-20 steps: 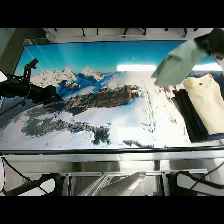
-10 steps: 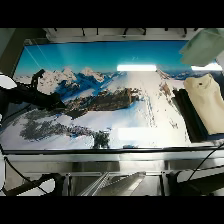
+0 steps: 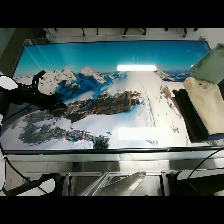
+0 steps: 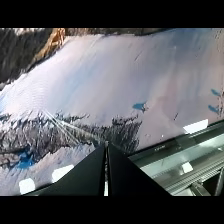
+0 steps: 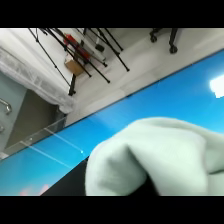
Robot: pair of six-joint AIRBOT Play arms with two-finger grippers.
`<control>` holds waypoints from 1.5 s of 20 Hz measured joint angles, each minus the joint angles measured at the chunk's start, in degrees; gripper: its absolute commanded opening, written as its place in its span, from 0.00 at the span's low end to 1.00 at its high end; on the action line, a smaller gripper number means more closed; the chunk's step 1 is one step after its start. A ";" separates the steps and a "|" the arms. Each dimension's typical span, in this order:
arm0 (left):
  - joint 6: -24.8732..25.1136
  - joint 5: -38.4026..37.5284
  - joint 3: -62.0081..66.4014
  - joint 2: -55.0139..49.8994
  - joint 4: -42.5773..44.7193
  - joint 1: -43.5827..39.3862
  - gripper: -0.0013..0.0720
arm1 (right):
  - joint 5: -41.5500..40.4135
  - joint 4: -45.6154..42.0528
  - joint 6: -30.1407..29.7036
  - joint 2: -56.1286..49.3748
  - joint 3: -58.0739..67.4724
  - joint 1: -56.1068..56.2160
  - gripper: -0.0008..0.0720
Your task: Fold the shirts.
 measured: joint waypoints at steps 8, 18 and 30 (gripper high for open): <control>-0.02 7.54 0.00 0.00 0.00 0.00 0.03 | 17.09 -19.37 12.92 10.10 -6.64 -5.44 0.04; 2.71 7.52 -0.02 0.00 0.00 0.00 0.03 | 21.42 -44.26 21.22 18.75 -28.87 -5.97 0.27; 4.44 7.50 0.00 0.00 0.02 0.00 0.03 | 29.70 -58.90 25.16 30.93 -32.39 -13.73 0.97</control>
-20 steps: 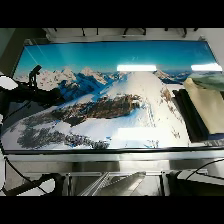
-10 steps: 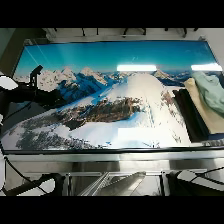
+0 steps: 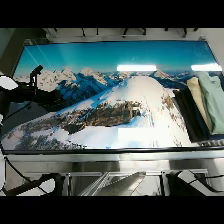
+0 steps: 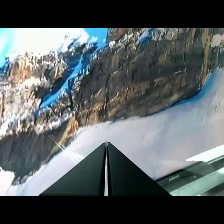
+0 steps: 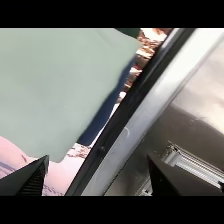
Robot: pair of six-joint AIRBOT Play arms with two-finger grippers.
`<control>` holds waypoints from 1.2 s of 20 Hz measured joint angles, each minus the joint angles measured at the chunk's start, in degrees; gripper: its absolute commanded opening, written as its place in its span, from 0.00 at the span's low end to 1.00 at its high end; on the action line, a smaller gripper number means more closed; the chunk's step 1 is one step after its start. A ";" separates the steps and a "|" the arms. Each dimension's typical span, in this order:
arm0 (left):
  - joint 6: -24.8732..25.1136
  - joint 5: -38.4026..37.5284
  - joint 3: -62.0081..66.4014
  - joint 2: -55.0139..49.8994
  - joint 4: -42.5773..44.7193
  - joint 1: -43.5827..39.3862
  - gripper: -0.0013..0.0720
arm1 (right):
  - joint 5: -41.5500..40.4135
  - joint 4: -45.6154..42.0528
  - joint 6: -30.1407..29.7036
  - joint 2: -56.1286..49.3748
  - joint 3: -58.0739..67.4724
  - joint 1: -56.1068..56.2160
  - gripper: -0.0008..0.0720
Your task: Fold the shirts.
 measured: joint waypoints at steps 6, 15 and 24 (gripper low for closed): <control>0.52 0.07 -0.02 0.04 0.00 0.00 0.03 | -2.91 16.44 4.20 7.65 -0.09 7.52 0.76; 0.28 -3.37 -2.12 7.30 -0.02 -1.05 0.03 | -26.10 17.25 6.34 -1.99 -0.13 74.60 0.04; 0.09 -0.90 -11.98 16.28 0.44 -6.34 0.03 | -32.87 15.87 4.39 -12.87 -0.13 89.13 0.04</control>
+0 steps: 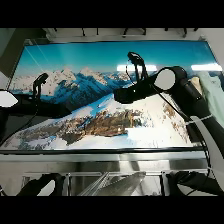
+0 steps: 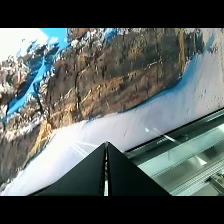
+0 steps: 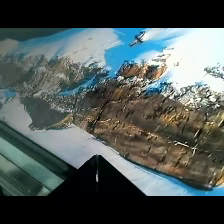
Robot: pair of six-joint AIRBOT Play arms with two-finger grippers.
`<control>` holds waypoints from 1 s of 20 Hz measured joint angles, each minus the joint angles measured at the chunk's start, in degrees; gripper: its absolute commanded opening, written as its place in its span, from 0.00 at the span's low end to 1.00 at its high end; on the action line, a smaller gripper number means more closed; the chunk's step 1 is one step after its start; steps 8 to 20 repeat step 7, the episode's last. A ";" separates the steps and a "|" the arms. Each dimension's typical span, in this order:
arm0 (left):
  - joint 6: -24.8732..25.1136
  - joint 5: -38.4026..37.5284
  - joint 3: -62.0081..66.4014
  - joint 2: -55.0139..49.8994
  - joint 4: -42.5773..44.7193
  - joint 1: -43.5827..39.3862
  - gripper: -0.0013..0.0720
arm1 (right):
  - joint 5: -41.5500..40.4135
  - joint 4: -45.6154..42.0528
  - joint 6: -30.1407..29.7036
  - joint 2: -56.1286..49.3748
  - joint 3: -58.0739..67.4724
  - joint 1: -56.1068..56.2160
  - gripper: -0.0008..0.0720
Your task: Fold the shirts.
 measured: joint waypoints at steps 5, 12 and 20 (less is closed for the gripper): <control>0.04 0.74 -0.79 1.07 0.04 -0.26 0.03 | 0.15 -0.02 -0.20 -1.55 0.00 0.74 0.04; 0.07 0.81 -0.87 1.18 0.04 -0.26 0.03 | 0.22 -0.02 -0.20 -1.97 0.00 0.83 0.04; 0.07 0.81 -0.87 1.18 0.04 -0.26 0.03 | 0.22 -0.02 -0.20 -1.97 0.00 0.83 0.04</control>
